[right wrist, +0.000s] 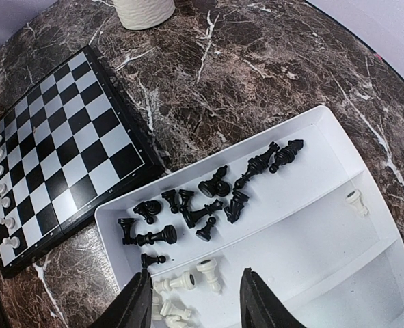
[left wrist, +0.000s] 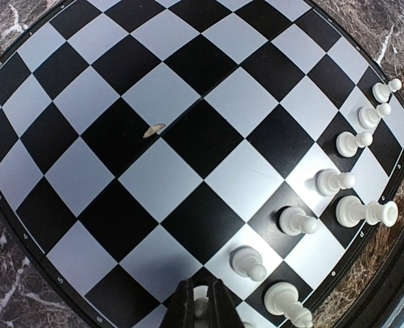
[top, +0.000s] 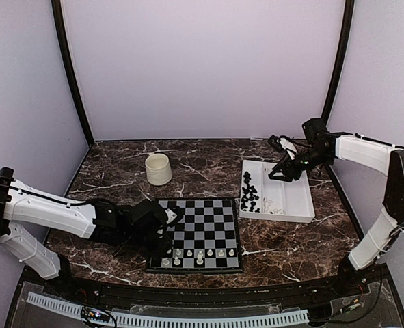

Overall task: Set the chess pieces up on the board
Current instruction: Place the pawn on b2.

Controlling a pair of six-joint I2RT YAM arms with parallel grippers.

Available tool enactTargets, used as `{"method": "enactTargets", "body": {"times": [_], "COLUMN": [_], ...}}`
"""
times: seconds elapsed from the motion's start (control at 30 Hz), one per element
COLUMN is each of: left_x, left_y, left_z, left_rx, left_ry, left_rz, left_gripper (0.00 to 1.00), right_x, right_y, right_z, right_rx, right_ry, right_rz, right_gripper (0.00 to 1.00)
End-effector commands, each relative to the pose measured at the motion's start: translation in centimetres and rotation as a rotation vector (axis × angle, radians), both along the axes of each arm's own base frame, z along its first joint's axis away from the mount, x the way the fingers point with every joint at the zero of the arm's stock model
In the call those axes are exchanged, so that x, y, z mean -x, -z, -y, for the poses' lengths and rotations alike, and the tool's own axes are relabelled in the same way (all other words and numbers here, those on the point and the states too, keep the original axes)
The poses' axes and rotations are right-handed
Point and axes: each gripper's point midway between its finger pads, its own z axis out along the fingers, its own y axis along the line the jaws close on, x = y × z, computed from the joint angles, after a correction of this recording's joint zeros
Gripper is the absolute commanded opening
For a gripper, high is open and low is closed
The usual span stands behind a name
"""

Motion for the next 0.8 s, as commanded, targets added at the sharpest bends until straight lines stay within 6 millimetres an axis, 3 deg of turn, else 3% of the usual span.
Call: {"method": "enactTargets", "body": {"times": [0.0,0.33,0.77], "left_x": [0.5,0.9,0.8], "left_y": [0.6,0.9,0.8], "left_z": [0.0,-0.3,-1.3], "left_rx": [0.004,-0.003,-0.029], "left_ry": [0.008,0.007,-0.026], "left_rz": [-0.013,-0.019,-0.006], "left_gripper": [0.02,0.02,0.1], "right_x": [-0.1,-0.1,0.0], "right_y": [-0.2,-0.1,0.0], "right_z": [0.1,-0.1,-0.1], "right_rx": [-0.001,-0.007,-0.009], "right_ry": [-0.005,-0.009,-0.013], "right_rz": [0.019,0.011,0.001], "right_gripper": [0.45,0.45,0.46]}}
